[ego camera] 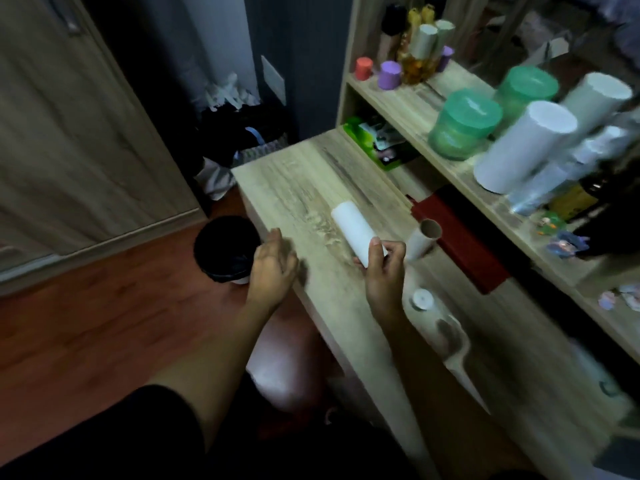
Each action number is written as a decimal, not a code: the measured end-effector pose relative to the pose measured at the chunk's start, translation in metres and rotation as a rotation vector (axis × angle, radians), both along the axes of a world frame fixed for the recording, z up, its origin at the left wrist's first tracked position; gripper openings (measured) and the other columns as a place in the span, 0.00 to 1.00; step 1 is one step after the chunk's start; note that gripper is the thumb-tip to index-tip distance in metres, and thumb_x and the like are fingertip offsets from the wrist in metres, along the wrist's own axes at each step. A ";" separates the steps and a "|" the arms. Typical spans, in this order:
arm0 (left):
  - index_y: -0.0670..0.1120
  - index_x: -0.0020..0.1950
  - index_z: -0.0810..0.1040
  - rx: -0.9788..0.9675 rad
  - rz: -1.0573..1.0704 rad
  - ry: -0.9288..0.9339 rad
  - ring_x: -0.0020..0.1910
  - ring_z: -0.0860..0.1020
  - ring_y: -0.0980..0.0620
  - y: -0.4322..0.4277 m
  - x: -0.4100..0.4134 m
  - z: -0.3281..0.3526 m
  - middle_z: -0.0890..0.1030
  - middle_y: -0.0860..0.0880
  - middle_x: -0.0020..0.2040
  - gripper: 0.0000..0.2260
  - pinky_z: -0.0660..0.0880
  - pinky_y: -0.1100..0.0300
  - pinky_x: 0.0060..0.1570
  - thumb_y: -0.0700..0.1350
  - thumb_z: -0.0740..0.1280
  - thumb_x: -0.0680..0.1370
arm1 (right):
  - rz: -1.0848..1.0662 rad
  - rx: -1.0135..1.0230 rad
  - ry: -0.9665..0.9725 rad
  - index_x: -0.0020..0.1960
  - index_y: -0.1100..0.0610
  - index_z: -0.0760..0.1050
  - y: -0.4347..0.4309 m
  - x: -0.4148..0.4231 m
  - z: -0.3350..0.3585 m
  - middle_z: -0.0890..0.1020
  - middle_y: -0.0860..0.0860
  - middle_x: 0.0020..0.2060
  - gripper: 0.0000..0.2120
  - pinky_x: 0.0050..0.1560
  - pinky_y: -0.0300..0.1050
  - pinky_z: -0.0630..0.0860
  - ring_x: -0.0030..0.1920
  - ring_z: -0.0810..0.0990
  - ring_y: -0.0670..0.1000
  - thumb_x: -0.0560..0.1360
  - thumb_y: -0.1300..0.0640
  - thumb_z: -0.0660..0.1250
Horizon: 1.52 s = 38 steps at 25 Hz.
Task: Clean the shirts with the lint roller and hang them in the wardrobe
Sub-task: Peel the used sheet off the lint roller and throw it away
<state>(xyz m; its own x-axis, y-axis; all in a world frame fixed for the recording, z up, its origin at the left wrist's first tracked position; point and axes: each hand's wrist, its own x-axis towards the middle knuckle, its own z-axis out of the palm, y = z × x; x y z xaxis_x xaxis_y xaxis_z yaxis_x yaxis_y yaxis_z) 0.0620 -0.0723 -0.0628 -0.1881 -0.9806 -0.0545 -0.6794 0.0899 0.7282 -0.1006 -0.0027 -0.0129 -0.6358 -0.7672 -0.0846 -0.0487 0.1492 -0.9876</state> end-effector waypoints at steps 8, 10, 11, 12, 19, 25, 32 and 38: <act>0.36 0.74 0.58 0.058 0.067 -0.162 0.71 0.63 0.37 -0.173 0.199 -0.057 0.62 0.36 0.73 0.26 0.58 0.52 0.70 0.45 0.60 0.80 | 0.121 0.107 -0.089 0.64 0.60 0.69 -0.163 0.200 -0.057 0.72 0.50 0.57 0.15 0.46 0.25 0.73 0.49 0.75 0.41 0.80 0.56 0.56; 0.35 0.74 0.57 0.101 0.072 -0.187 0.71 0.62 0.36 -0.206 0.229 -0.082 0.61 0.36 0.74 0.26 0.58 0.51 0.70 0.45 0.60 0.80 | 0.174 0.173 -0.038 0.63 0.45 0.71 -0.183 0.227 -0.094 0.74 0.45 0.58 0.16 0.58 0.39 0.75 0.55 0.75 0.40 0.78 0.43 0.57; 0.36 0.74 0.57 0.134 0.079 -0.198 0.71 0.62 0.36 -0.223 0.242 -0.099 0.61 0.36 0.74 0.26 0.57 0.51 0.70 0.46 0.60 0.80 | 0.210 0.216 -0.030 0.59 0.36 0.71 -0.195 0.239 -0.117 0.75 0.43 0.58 0.15 0.60 0.49 0.76 0.57 0.76 0.44 0.75 0.36 0.56; 0.36 0.74 0.57 0.168 0.085 -0.210 0.72 0.62 0.36 -0.238 0.252 -0.119 0.60 0.36 0.74 0.27 0.57 0.51 0.70 0.46 0.60 0.80 | 0.236 0.275 -0.040 0.55 0.33 0.71 -0.206 0.247 -0.143 0.76 0.44 0.56 0.15 0.58 0.55 0.76 0.57 0.78 0.48 0.72 0.31 0.55; 0.34 0.73 0.58 0.310 0.129 -0.252 0.69 0.65 0.35 -0.320 0.277 -0.299 0.64 0.34 0.72 0.26 0.62 0.52 0.66 0.46 0.59 0.80 | 0.383 0.719 -0.141 0.69 0.59 0.64 -0.286 0.261 -0.341 0.74 0.59 0.62 0.24 0.50 0.46 0.75 0.57 0.76 0.56 0.79 0.45 0.56; 0.34 0.72 0.59 0.352 0.182 -0.280 0.61 0.72 0.32 -0.368 0.269 -0.457 0.71 0.31 0.65 0.26 0.70 0.48 0.56 0.48 0.60 0.80 | 0.518 0.827 -0.061 0.70 0.59 0.61 -0.349 0.258 -0.490 0.73 0.57 0.58 0.21 0.44 0.43 0.68 0.45 0.72 0.49 0.80 0.51 0.54; 0.37 0.61 0.64 0.359 0.208 -0.439 0.48 0.78 0.32 -0.371 0.270 -0.517 0.78 0.32 0.51 0.10 0.71 0.48 0.41 0.37 0.55 0.80 | 0.661 0.833 -0.084 0.76 0.51 0.43 -0.389 0.272 -0.567 0.58 0.56 0.75 0.32 0.66 0.51 0.64 0.71 0.63 0.59 0.79 0.40 0.50; 0.38 0.67 0.60 0.386 0.231 -0.345 0.51 0.77 0.33 -0.369 0.268 -0.499 0.77 0.32 0.55 0.18 0.72 0.47 0.44 0.47 0.56 0.81 | 0.668 0.815 0.114 0.77 0.52 0.45 -0.384 0.269 -0.552 0.54 0.55 0.76 0.32 0.71 0.55 0.58 0.74 0.57 0.58 0.78 0.40 0.49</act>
